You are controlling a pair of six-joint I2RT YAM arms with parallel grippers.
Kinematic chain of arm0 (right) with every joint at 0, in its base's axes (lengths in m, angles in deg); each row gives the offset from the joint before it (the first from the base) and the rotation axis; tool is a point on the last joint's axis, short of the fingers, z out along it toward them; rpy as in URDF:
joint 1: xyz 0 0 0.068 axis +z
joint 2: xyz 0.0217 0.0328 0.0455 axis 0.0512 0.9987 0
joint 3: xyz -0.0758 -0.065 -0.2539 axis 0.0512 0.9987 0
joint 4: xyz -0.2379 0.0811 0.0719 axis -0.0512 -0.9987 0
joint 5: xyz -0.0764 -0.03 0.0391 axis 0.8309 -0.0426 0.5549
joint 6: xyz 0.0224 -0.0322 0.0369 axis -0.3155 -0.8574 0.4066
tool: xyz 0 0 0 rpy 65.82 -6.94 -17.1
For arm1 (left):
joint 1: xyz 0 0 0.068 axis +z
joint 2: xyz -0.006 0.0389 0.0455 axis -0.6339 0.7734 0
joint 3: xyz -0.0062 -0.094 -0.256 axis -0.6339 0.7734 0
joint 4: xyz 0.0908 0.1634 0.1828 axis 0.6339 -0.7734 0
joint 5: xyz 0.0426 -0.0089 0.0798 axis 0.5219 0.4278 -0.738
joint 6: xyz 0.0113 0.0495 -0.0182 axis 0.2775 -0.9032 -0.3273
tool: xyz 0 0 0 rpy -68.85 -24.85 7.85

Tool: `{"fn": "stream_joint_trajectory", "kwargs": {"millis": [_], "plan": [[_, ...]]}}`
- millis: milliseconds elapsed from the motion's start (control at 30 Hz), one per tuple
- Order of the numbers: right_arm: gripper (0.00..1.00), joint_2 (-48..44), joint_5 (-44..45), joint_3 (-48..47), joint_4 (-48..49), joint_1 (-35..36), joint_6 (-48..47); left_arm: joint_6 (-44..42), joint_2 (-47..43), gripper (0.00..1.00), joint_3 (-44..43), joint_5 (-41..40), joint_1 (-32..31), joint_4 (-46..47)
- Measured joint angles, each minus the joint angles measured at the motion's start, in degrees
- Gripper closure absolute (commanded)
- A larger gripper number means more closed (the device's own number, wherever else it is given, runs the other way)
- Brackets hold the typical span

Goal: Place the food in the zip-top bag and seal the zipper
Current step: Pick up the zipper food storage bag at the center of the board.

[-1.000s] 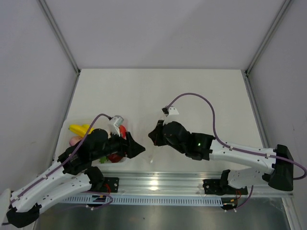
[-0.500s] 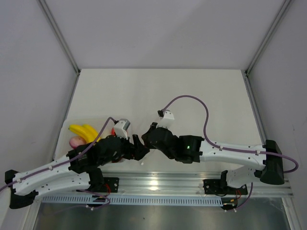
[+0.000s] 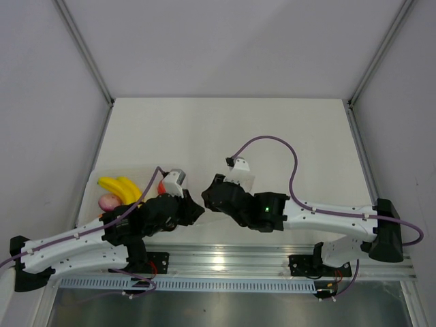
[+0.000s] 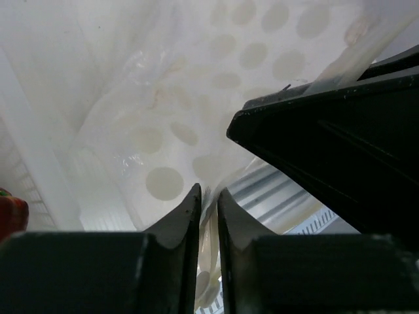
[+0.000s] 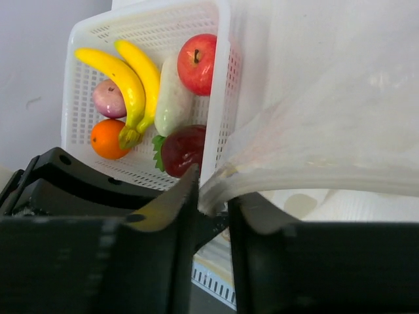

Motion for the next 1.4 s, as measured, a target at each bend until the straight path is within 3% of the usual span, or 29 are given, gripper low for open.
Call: {"fn": "stream_joint_trajectory", "kwargs": {"millis": [33,100,133,200,233,300,600,767,900,1100,1333,1400], "plan": [[0.55,0.0,0.0,-0.1,-0.3,0.0,-0.4,0.0,0.0,0.87,0.0,-0.1,0.0,0.0],[0.38,0.0,0.0,-0.5,-1.1,0.0,-1.2,-0.1,0.0,0.93,0.0,-0.2,0.0,0.0],[0.24,0.0,0.0,-0.9,-1.7,0.0,-1.8,-0.1,0.0,0.94,0.0,-0.2,0.0,0.0],[0.18,-0.2,0.1,-1.4,-3.2,0.1,-3.1,-0.1,0.0,0.97,0.0,-0.3,0.0,0.0],[0.08,-0.3,0.1,-1.7,-3.9,0.2,-4.0,-0.1,0.0,0.98,0.0,-0.3,0.0,0.0],[0.01,-0.9,0.2,-2.4,-6.0,0.4,-5.5,-0.1,0.3,0.99,-0.3,-0.4,0.0,-0.4],[0.01,-7.8,-0.2,-5.6,-13.2,3.7,-9.4,-0.3,7.3,0.99,-6.8,-1.5,0.1,-1.2],[0.08,-21.7,-3.5,2.5,-8.0,3.1,-8.8,-1.1,11.7,0.99,-10.4,-0.5,1.9,-0.6],[0.11,-30.1,-4.9,4.3,-11.2,-0.8,-5.7,-1.6,14.3,0.99,-11.7,0.7,3.1,0.8],[0.15,-31.8,-5.2,2.3,-23.3,-8.0,0.1,-1.8,16.6,0.99,-13.3,2.3,3.9,3.2],[0.20,-32.0,-6.8,7.3,-26.8,-9.9,4.1,-1.2,17.7,0.99,-13.9,4.2,3.9,6.1],[0.25,-32.1,-7.2,9.3,-26.7,-10.2,4.7,-0.6,17.7,1.00,-13.9,4.7,3.9,6.9]]}}
